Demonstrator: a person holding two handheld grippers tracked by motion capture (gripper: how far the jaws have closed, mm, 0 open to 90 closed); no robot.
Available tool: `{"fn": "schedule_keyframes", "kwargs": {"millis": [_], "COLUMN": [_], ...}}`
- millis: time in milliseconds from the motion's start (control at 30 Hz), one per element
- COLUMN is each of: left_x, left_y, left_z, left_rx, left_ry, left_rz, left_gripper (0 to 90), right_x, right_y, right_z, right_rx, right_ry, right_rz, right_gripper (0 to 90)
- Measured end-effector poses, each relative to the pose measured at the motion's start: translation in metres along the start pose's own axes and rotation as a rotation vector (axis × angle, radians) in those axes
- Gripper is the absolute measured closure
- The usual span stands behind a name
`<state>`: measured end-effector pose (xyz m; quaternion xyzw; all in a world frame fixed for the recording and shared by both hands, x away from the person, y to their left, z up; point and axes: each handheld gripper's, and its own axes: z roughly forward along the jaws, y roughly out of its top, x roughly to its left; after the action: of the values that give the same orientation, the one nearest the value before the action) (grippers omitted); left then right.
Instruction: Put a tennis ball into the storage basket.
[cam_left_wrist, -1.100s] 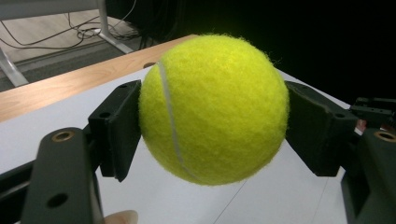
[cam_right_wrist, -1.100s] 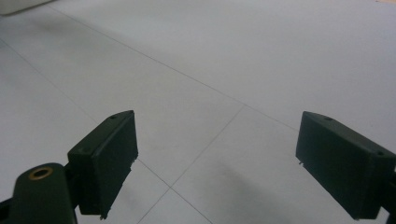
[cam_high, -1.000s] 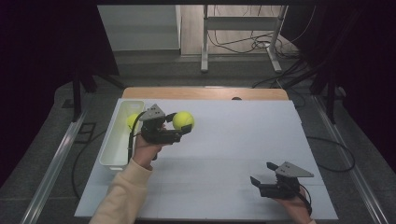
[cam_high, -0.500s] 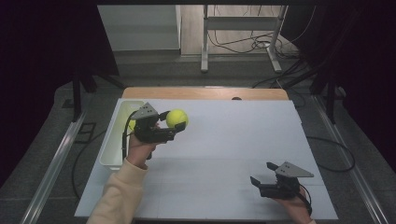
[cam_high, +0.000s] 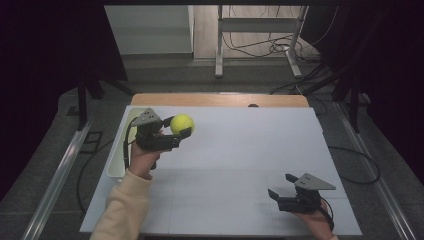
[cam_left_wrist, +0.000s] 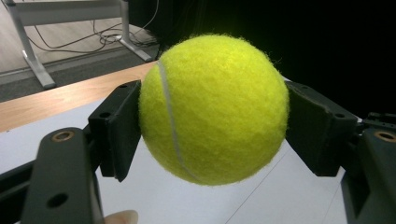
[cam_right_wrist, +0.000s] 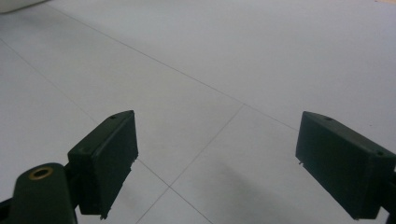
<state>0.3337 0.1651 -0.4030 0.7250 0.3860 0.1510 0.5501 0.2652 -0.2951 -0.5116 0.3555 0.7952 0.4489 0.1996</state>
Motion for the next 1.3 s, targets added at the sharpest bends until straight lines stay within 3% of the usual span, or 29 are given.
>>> {"fn": "schedule_keyframes", "kwargs": {"millis": [900, 1300], "left_x": [0.017, 0.029], "left_y": [0.001, -0.005], "left_z": [-0.02, -0.036], "left_rx": [-0.033, -0.028], "left_ry": [0.039, 0.086], "left_rz": [-0.042, -0.045], "left_gripper": [25.9, 25.8], "right_x": [0.0, 0.0], "right_y": [0.0, -0.001], "right_z": [0.0, 0.0], "right_rx": [0.001, 0.006], "right_ry": [-0.002, -0.007], "right_rz": [0.003, 0.006], "right_gripper": [13.5, 13.6]}}
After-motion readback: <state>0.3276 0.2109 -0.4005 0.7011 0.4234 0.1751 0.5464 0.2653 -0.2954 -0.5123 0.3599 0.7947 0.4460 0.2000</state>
